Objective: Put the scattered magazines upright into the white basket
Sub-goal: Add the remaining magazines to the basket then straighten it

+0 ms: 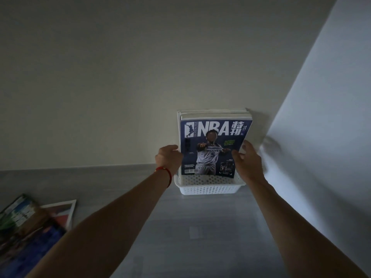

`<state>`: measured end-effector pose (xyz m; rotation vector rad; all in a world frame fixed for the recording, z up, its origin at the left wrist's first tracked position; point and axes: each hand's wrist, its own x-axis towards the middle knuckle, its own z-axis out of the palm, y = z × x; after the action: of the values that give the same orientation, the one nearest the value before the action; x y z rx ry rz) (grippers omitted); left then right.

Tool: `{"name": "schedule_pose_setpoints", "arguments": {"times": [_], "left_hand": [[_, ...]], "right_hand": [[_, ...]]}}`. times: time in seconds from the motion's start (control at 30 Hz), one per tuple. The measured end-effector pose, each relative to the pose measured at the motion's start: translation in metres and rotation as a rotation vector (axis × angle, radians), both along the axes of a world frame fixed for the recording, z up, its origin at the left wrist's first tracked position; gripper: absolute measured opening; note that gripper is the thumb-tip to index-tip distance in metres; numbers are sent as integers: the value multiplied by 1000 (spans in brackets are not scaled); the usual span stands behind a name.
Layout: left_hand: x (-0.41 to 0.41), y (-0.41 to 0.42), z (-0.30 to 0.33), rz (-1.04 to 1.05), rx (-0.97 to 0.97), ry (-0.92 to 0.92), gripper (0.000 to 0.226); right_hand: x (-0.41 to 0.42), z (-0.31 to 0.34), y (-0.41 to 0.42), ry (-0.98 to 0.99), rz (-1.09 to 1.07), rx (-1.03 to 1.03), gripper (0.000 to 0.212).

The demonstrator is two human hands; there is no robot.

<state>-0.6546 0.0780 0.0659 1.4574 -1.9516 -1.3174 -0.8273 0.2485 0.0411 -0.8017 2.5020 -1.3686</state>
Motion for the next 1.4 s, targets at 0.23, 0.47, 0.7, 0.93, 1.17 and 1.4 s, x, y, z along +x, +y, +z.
{"name": "schedule_pose_setpoints", "arguments": {"times": [0.23,0.47,0.7,0.93,1.17,1.4], "left_hand": [[125,33,-29,-87,-204,42,32],[301,53,-55,-35,-221,-169,43],[447,16,-74,5,-238,-424,49],[545,-35,-94,-174,-307,-682,68],[569,-52,-112,-366,-281,-600,64],[534,-17,-111,-707,-319,-374,70]], "right_hand": [[58,-7,28,-37,-90,-158,24],[186,-29,8,-143,227,14,12],[356,-54,-51,-208,621,263,13],[503,-69,-109,-298,729,346,23],[569,-81,-152,-535,422,426,21],[539,-99,-141,-575,50,443,33]]}}
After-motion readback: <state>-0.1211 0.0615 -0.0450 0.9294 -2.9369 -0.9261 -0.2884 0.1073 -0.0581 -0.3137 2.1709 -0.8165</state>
